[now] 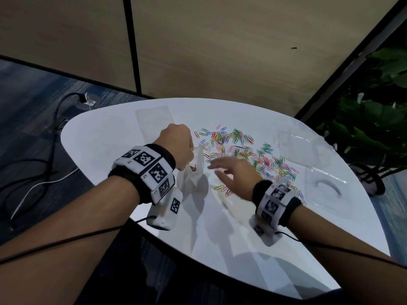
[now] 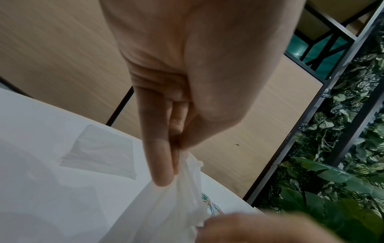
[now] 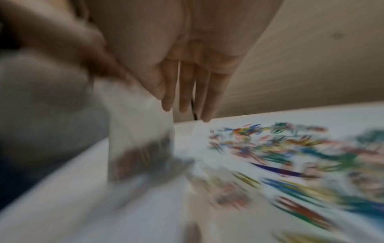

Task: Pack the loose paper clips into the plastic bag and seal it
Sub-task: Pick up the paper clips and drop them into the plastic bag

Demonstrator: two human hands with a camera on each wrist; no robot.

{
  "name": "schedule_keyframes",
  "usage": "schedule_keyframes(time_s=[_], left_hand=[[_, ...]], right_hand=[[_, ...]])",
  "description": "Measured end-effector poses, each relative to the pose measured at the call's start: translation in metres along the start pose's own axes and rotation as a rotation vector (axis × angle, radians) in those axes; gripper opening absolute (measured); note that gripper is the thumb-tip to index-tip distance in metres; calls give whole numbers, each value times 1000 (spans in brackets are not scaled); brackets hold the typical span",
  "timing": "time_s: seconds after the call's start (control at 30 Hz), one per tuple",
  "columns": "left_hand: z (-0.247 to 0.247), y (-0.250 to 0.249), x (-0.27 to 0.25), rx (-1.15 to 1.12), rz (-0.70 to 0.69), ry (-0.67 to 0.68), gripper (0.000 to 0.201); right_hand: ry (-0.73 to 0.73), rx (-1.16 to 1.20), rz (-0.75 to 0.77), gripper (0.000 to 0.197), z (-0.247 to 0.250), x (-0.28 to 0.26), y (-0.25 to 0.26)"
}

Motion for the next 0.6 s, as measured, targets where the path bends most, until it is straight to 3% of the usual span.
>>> schedule_keyframes(time_s=[0.07, 0.13, 0.27, 0.4, 0.53, 0.6], left_hand=[[-1, -1, 0, 16, -3, 11, 25], [-2, -3, -1, 29, -5, 20, 25], [-2, -7, -3, 41, -18, 27, 24], [-6, -13, -2, 59, -26, 29, 24], [-11, -18, 0, 68, -29, 34, 24], [-14, -20, 2, 82, -30, 35, 24]], right_hand=[[268, -333, 76, 50, -52, -19, -18], [375, -525, 134, 63, -88, -38, -39], [299, -645, 109, 64, -91, -52, -85], [174, -821, -7, 85, -63, -49, -131], [237, -729, -189, 68, -55, -40, -153], [166, -647, -151, 55, -51, -30, -142]])
Point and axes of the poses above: each hand's wrist, its own x-axis towards the middle knuckle, its own z-axis out of the back of the hand, y = z × x, the point moved 10 cm from there along x, towards the middle knuckle, and after that the axes turned 6 degrees about -z, right-handed, at the moved point
